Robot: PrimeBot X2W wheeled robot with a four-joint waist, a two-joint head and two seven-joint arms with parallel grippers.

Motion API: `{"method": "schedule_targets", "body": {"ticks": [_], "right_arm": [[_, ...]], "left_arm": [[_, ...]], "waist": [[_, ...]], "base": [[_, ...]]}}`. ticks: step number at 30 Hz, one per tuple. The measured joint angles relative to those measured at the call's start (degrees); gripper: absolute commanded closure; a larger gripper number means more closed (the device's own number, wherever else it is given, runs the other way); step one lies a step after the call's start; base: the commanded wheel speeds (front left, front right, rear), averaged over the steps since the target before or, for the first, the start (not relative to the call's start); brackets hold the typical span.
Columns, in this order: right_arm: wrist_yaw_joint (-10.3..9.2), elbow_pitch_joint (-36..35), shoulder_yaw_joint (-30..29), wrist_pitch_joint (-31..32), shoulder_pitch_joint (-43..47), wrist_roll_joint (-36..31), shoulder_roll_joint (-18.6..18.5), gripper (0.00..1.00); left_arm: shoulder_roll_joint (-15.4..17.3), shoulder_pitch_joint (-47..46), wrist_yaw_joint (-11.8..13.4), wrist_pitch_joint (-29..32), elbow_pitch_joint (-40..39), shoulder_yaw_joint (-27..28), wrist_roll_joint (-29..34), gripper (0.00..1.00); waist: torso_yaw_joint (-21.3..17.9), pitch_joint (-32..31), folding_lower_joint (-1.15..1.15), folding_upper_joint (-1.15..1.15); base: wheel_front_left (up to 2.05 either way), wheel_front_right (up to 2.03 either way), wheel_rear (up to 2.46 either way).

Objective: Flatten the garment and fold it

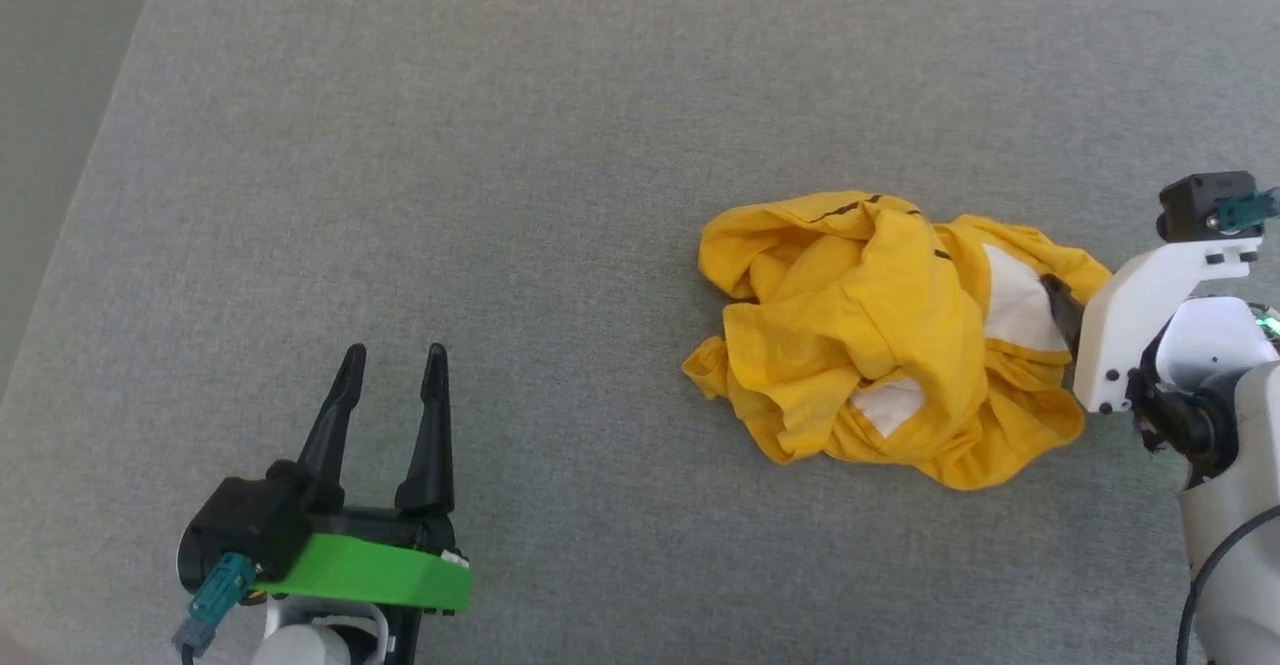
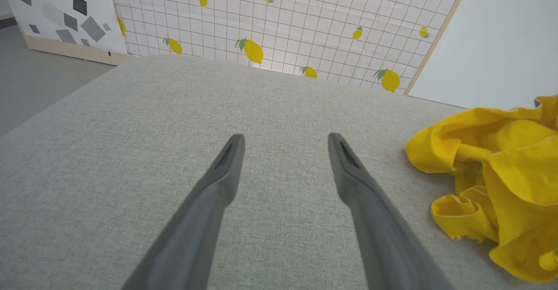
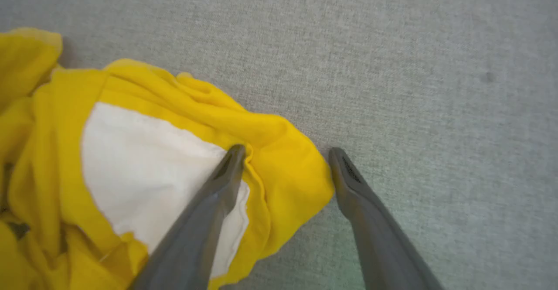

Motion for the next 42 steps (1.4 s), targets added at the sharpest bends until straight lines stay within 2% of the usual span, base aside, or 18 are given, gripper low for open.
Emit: {"method": "schedule_targets", "body": {"ticks": [2,3,4,9,12,19,23,27,29,33,34,35,39,42], "right_arm": [[-0.01,-0.7,0.1,1.4,0.0,0.3,0.1,0.00],[-0.01,-1.3,0.0,1.8,0.0,0.3,0.0,0.71],[-0.01,-1.8,0.1,1.8,0.0,0.4,0.1,1.00],[-0.01,-3.5,2.7,-0.1,0.1,1.8,0.9,1.00],[-0.01,-5.3,3.6,-3.9,0.0,2.4,0.8,1.00],[-0.01,-8.3,0.7,-12.2,0.0,3.3,0.4,1.00],[-0.01,-9.8,-5.1,-15.7,1.9,2.9,-1.1,1.00],[-0.01,-10.0,-13.4,-17.5,8.5,-1.6,-3.0,1.00],[-0.01,-9.1,-18.0,-17.6,12.9,-3.7,-2.7,1.00],[-0.01,-6.4,-23.4,-17.6,19.1,-8.0,-0.6,1.00],[-0.01,-5.5,-24.0,-18.1,20.3,-9.0,0.1,0.70],[-0.01,-4.8,-24.3,-18.8,21.0,-9.4,0.9,0.00],[-0.01,-4.0,-22.7,-21.1,20.5,-8.7,3.1,0.00],[-0.01,-6.3,-18.1,-22.0,18.4,-6.3,2.9,0.00]], "left_arm": [[-0.1,-0.2,-0.3,0.0,0.3,0.3,0.0,0.00],[-0.2,-0.3,-0.4,0.0,0.5,0.5,0.3,0.00],[-0.4,-0.4,-0.5,0.0,0.7,0.6,0.5,0.00],[-1.0,-0.6,-1.0,0.0,1.3,1.0,0.9,0.00],[-1.1,-0.5,-1.0,0.0,1.5,1.4,1.1,0.00],[-1.4,1.6,-1.4,0.0,1.9,2.5,1.6,0.00],[-1.5,3.2,-1.4,0.0,1.9,2.9,1.9,0.00],[-1.5,4.3,-1.4,0.0,1.7,3.2,2.1,0.00],[-1.6,4.7,-1.4,0.0,1.9,3.1,2.1,0.00],[-1.6,5.2,-1.5,0.0,2.4,3.0,2.2,0.00],[-1.6,5.3,-1.5,0.0,2.7,2.9,2.3,0.00],[-1.6,5.3,-1.5,0.0,2.9,2.9,2.6,0.00],[-1.6,5.6,-1.5,0.0,3.5,2.6,3.4,0.00],[-1.6,6.1,-1.5,0.0,3.9,2.4,3.4,0.00]], "waist": [[0.4,0.6,0.00,0.00],[0.6,0.9,0.00,0.00],[0.6,1.0,0.00,0.00],[0.2,0.3,0.00,0.00],[-0.3,-1.0,0.00,0.00],[-2.2,-5.7,0.00,0.00],[-3.3,-8.4,0.00,0.00],[-4.3,-10.3,-0.01,0.00],[-4.6,-11.0,-0.01,0.00],[-4.5,-11.7,-0.01,0.00],[-4.5,-11.8,-0.01,0.00],[-4.4,-12.1,-0.01,0.00],[-4.3,-13.2,-0.01,0.00],[-4.1,-14.2,-0.01,0.00]], "base": [[0.00,0.00,0.00],[0.00,0.00,0.00],[0.00,0.00,0.00],[0.00,0.00,0.00],[0.00,0.00,0.00],[0.00,0.00,0.00],[0.00,0.00,0.00],[0.00,0.00,0.00],[0.00,0.00,0.00],[0.00,0.00,0.00],[0.00,0.00,0.00],[0.00,0.00,0.00],[0.00,0.00,0.00],[0.00,0.00,0.00]]}}
